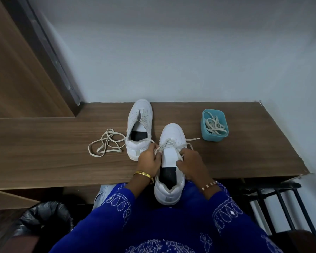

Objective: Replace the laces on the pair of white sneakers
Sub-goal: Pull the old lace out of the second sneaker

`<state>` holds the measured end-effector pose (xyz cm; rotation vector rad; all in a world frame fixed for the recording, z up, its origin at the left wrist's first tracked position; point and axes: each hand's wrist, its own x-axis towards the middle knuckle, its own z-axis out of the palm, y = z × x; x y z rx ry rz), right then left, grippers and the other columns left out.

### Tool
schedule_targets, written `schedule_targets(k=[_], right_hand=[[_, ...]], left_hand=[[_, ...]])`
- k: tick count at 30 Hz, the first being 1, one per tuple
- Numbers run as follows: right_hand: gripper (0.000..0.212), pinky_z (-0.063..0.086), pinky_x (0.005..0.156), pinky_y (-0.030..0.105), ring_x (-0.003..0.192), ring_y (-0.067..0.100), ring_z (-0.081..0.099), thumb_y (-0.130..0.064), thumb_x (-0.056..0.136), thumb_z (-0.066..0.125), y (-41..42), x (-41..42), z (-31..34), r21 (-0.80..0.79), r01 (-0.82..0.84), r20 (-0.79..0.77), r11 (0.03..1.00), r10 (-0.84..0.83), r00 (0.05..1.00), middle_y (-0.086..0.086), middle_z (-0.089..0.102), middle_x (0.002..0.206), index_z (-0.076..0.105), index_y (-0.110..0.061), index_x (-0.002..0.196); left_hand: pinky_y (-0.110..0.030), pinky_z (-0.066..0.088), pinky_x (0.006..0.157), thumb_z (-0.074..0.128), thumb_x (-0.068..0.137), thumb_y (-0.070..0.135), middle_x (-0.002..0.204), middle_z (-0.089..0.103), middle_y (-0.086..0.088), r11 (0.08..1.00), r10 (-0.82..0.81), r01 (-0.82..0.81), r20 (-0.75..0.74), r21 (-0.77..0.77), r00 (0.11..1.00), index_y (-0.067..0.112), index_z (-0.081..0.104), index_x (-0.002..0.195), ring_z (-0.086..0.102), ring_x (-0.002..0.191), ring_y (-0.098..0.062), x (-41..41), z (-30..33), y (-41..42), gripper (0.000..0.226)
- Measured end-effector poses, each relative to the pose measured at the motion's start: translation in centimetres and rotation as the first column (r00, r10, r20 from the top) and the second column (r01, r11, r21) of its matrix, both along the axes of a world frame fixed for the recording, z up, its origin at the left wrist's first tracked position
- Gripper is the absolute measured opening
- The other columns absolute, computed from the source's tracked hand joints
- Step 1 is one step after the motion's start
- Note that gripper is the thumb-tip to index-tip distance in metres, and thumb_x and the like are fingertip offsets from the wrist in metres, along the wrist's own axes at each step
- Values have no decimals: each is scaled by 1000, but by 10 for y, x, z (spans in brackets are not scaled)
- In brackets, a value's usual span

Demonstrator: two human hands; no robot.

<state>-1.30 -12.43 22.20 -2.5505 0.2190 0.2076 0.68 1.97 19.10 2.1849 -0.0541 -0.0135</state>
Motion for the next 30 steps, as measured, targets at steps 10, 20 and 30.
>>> schedule_targets(k=[10, 20, 30], right_hand=[[16, 43, 41, 16, 52, 14, 50, 10, 77, 51, -27, 0, -3, 371, 166, -103, 914, -137, 985, 14, 58, 75, 62, 11, 88], [22, 49, 71, 35, 103, 26, 50, -16, 88, 56, 19, 18, -3, -307, -171, 288, 936, 263, 921, 11, 50, 112, 61, -8, 107], [18, 38, 62, 26, 69, 16, 50, -10, 87, 59, -13, 33, 16, 307, 33, 235, 951, -109, 966, 7, 57, 73, 63, 1, 74]], left_hand=[[-26, 24, 57, 48, 89, -1, 59, 45, 1, 992, 72, -77, -52, -105, 996, 9, 43, 89, 45, 64, -20, -1, -2, 5, 11], [-25, 34, 64, 39, 85, 32, 83, 58, 0, 992, -116, 117, 40, -36, 992, 10, 50, 97, 55, 75, -17, -3, -10, 7, 27], [-38, 46, 87, 21, 77, 39, 123, 54, -16, 987, -129, 124, 44, 101, 991, 7, 39, 134, 55, 106, -32, -2, -8, -1, 68]])
